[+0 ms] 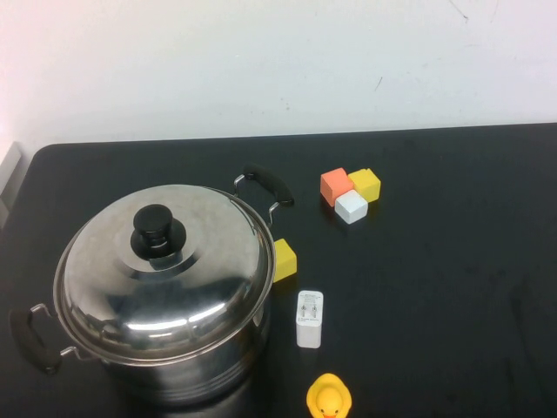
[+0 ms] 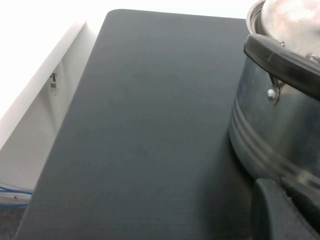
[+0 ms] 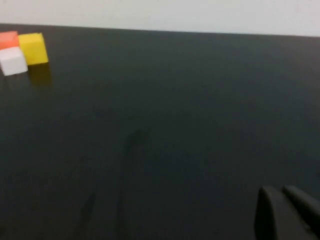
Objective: Cover the pot
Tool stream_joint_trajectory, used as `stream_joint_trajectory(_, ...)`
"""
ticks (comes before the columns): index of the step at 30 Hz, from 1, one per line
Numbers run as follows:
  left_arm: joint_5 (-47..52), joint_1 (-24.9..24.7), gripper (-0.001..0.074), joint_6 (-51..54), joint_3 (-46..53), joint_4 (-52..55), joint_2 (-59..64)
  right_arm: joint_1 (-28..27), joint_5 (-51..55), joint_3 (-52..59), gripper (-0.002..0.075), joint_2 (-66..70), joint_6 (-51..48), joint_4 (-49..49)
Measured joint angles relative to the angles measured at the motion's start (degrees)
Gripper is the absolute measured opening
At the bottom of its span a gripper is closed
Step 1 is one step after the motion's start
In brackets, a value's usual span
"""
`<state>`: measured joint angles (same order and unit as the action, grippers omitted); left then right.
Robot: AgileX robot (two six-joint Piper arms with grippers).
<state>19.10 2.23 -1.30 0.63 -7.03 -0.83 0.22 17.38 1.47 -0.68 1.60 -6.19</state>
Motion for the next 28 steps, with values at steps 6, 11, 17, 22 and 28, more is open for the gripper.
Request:
stream_joint_trajectory(6,0.0,0.0,-0.0002,0.0,0.0,0.0,0.0,0.8,1.4,-0.1,-0.0002,0.0,0.2,0.0)
stream_joint_trajectory(11,0.0,0.0,-0.0002,0.0,0.0,0.0,0.0,0.8,1.5,-0.2,-0.0002,0.0,0.2,0.0)
stream_joint_trajectory(17,0.0,0.0,-0.0002,0.0,0.0,0.0,0.0,0.8,1.6,-0.2,-0.0002,0.0,0.2,0.0)
stream_joint_trajectory(22,0.0,0.0,-0.0002,0.0,0.0,0.0,0.0,0.8,1.7,-0.2,-0.0002,0.0,0.2,0.0)
stream_joint_trajectory(28,0.0,0.0,-0.0002,0.0,0.0,0.0,0.0,0.8,1.7,-0.2,-0.0002,0.0,0.2,0.0)
